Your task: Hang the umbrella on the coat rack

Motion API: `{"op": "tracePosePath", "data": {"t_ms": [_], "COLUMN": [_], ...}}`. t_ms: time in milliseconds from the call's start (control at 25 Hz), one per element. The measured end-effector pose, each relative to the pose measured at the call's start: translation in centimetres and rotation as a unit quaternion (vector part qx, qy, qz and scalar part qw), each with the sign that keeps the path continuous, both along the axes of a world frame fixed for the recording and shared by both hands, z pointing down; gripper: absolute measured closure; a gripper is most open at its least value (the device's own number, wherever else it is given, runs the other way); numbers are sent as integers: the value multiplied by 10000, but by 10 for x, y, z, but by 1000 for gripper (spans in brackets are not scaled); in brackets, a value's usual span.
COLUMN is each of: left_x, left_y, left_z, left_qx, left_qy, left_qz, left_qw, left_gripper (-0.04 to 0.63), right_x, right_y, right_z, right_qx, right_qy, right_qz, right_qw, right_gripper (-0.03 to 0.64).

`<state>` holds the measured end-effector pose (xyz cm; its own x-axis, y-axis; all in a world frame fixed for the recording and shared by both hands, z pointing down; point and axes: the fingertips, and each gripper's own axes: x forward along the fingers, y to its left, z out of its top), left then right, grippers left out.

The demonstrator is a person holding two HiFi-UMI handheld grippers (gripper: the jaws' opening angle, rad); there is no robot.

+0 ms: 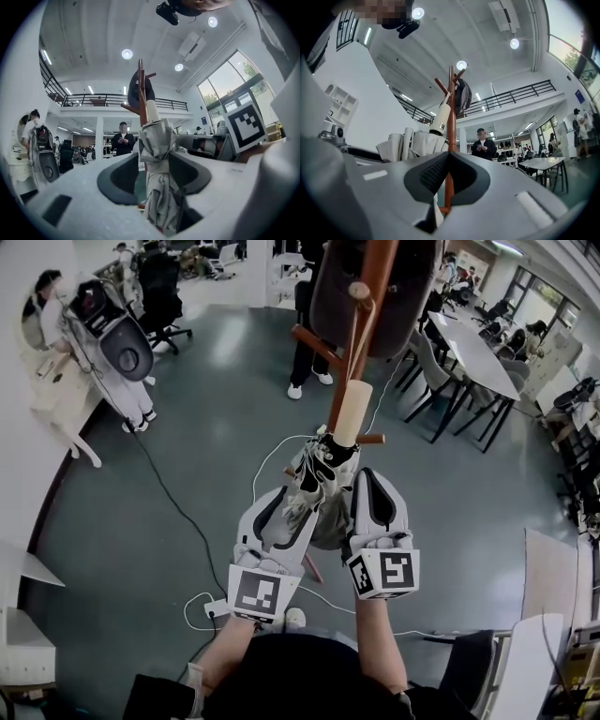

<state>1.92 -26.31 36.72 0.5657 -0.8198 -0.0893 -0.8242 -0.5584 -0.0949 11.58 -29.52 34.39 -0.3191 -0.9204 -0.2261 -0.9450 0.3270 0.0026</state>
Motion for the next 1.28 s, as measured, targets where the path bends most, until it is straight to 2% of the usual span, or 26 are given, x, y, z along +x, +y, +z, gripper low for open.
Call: {"op": "tracePosePath", "data": {"t_ms": [120, 360, 560, 840, 1080, 1280], "left_x": [2, -7, -3, -1, -26, -25], "left_y": [1, 5, 23, 42, 36, 41], "left_z": [-3, -12, -6, -19, -14, -4], "left_qx": [4, 85, -52, 159, 82, -80], "left_qy": [-17, 230, 176, 268, 92, 47], "left_qz": [-160, -448, -426, -451, -532, -495], "left_qw": [9999, 9987, 9989, 9985, 9985, 9987], "left_gripper": [446, 591, 591, 592, 592, 592], "right_x": [7, 16, 26, 33, 11, 8], "right_y": [11, 38, 59, 72, 74, 81], "right_z": [2, 12, 16, 31, 33, 31], "right_qx": [-5, -52, -110, -247, -202, -139], "right_qy": [-1, 19, 19, 52, 144, 246], "right_qz": [33, 77, 116, 153, 160, 106], "right_qw": [10000, 10000, 9999, 9996, 9996, 9995], "right_gripper": [607, 608, 609, 609, 609, 609]}}
